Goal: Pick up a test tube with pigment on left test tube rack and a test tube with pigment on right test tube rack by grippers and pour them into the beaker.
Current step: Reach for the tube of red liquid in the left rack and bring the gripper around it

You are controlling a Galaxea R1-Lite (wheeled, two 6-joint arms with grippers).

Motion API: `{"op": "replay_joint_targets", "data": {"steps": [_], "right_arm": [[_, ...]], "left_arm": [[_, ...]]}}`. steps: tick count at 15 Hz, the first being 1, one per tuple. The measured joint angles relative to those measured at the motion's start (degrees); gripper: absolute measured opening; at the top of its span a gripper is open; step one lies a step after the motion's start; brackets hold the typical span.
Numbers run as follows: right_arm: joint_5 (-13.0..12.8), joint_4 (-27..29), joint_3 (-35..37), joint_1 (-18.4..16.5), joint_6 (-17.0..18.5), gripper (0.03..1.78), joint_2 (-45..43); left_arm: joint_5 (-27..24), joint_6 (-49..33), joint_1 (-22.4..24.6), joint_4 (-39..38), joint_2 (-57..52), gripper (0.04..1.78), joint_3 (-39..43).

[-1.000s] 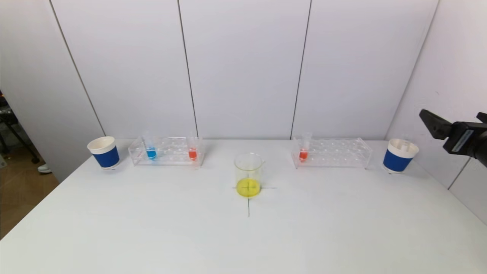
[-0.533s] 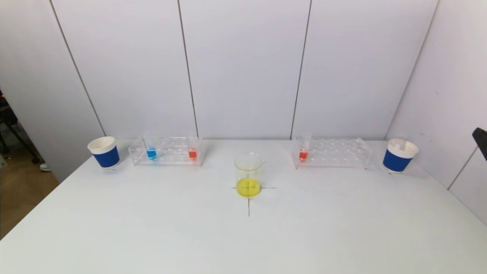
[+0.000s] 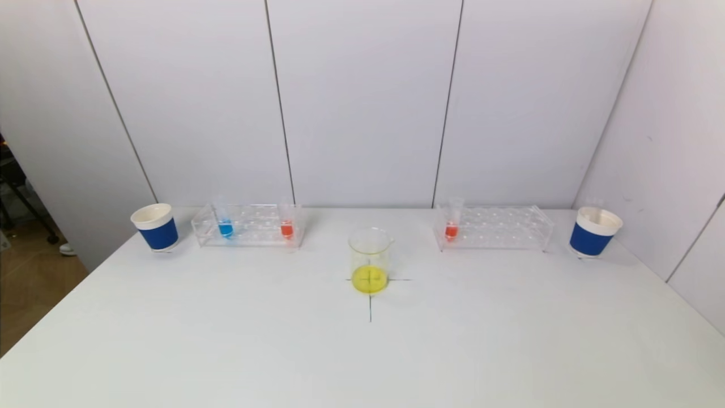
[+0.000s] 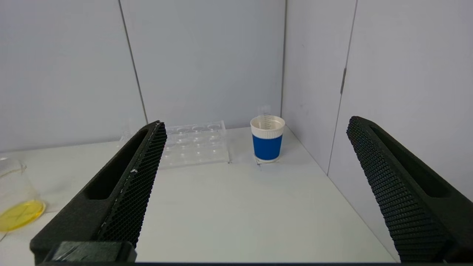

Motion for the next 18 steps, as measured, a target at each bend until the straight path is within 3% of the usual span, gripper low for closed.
{"op": "replay_joint_targets", "data": {"steps": [4, 7, 11, 16, 18], "right_arm": [[5.41, 16.84, 1.4, -0.87, -0.43, 1.77, -17.31], [8.98, 17.71, 4.46, -1.33, -1.26, 1.77, -24.44], [9.85, 20.03, 7.56, -1.46, -1.07, 1.77, -26.95], [10.75, 29.9, 7.77, -1.44, -1.07, 1.77, -27.31], [10.8, 29.99, 7.77, -1.44, -0.96, 1.77, -27.31]], "left_arm": [[0.0, 0.0, 0.01, 0.0, 0.0, 1.77, 0.0], [0.0, 0.0, 0.01, 0.0, 0.0, 1.77, 0.0], [0.0, 0.0, 0.01, 0.0, 0.0, 1.77, 0.0], [0.0, 0.0, 0.0, 0.0, 0.0, 1.77, 0.0], [0.0, 0.0, 0.0, 0.02, 0.0, 1.77, 0.0]]}}
